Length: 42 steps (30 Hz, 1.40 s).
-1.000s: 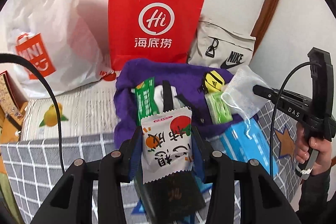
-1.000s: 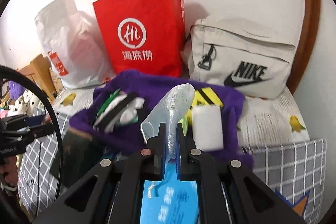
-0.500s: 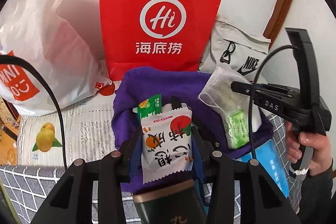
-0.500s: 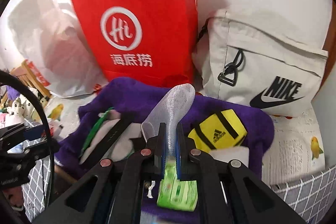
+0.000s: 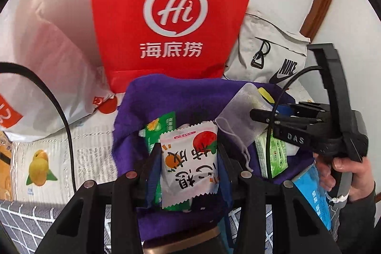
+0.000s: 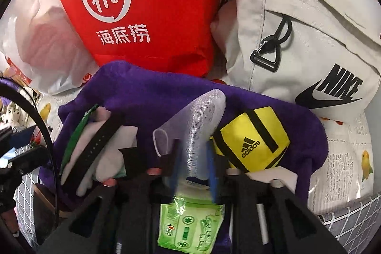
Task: Organize soft objects
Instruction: 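Lift and carry the snack packet and mesh bag with both tools over the towel, then open the right tool to drop the mesh bag while the left tool releases the snack packet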
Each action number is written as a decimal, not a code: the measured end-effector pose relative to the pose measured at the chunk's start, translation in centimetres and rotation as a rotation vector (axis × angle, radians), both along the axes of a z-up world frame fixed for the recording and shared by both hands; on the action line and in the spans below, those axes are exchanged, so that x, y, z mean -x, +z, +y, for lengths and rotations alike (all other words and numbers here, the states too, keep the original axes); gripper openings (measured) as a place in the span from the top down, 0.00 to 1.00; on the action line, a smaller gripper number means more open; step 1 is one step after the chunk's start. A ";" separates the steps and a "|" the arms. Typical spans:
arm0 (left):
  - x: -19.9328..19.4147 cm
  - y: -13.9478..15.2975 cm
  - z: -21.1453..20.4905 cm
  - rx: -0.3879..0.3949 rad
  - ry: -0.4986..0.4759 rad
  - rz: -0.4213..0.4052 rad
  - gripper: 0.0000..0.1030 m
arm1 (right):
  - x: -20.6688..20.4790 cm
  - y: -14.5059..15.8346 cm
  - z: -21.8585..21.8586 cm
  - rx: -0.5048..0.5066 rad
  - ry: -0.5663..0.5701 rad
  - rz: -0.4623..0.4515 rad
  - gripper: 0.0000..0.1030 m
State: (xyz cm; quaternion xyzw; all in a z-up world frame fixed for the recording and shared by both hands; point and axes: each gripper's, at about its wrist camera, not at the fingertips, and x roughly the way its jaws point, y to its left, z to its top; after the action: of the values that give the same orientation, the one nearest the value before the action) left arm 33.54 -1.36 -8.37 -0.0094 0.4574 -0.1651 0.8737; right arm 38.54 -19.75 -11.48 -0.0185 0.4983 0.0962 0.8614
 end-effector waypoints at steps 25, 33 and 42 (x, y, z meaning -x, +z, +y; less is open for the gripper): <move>-2.6 -3.9 -5.9 -0.009 -0.056 0.125 0.42 | 5.9 3.1 -3.9 0.126 -0.042 -0.117 0.40; -1.4 -2.1 -5.5 -0.006 -0.036 0.118 0.27 | 8.1 3.9 -4.6 0.106 -0.061 -0.124 0.39; 2.8 1.1 -4.8 -0.041 0.005 0.038 0.17 | 12.5 6.0 -4.4 0.088 -0.079 -0.161 0.29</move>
State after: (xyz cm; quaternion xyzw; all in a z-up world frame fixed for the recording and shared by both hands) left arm 30.75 -6.13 -7.29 0.0043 0.4773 -0.1534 0.8653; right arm 26.06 -24.19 -5.50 -0.0441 0.4317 0.0383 0.9001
